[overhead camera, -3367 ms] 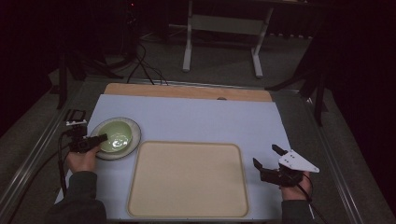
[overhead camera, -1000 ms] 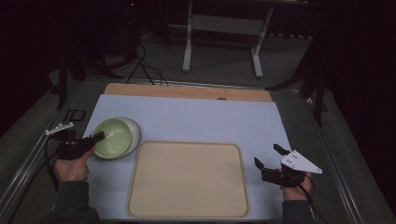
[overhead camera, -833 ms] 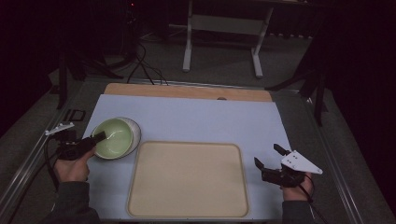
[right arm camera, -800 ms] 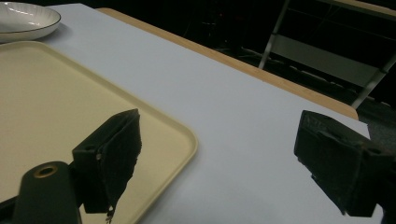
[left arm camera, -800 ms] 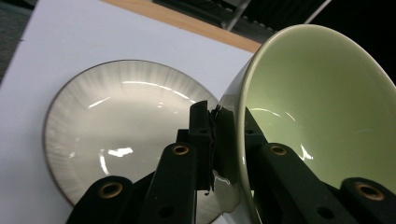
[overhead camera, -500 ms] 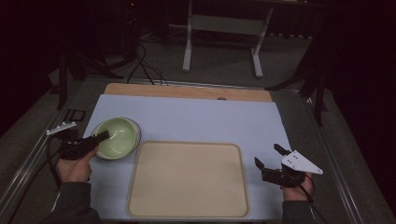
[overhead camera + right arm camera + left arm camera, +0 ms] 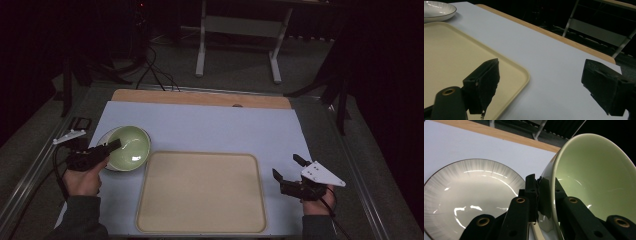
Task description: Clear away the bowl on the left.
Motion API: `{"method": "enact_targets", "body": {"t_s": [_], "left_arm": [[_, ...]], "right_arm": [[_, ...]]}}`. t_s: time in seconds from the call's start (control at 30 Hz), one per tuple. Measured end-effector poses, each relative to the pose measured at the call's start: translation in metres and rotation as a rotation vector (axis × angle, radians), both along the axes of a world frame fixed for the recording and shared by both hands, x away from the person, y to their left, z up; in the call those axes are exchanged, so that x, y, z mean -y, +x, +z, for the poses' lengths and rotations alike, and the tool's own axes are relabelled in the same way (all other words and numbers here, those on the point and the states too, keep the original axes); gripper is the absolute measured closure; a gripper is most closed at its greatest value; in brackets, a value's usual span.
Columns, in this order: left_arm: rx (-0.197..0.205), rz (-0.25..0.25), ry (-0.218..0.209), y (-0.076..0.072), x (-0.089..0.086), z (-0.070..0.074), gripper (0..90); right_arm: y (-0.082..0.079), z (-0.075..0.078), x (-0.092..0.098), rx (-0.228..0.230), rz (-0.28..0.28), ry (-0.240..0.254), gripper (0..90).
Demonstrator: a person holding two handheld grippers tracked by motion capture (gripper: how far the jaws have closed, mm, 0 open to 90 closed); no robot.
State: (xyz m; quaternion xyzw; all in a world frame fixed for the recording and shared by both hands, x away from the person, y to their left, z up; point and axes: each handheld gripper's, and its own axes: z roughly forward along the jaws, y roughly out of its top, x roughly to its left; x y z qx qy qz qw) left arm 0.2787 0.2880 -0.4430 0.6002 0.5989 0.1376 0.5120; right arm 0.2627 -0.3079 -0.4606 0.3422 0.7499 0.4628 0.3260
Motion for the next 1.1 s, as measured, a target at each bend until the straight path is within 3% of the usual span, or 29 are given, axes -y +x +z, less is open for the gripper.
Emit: {"method": "enact_targets", "body": {"t_s": [1.1], "left_arm": [[0.004, -0.070, 0.038, 0.003, 0.025, 0.002, 82.6]], "right_arm": [[0.000, 0.000, 0.000, -0.001, 0.004, -0.004, 14.6]]}}
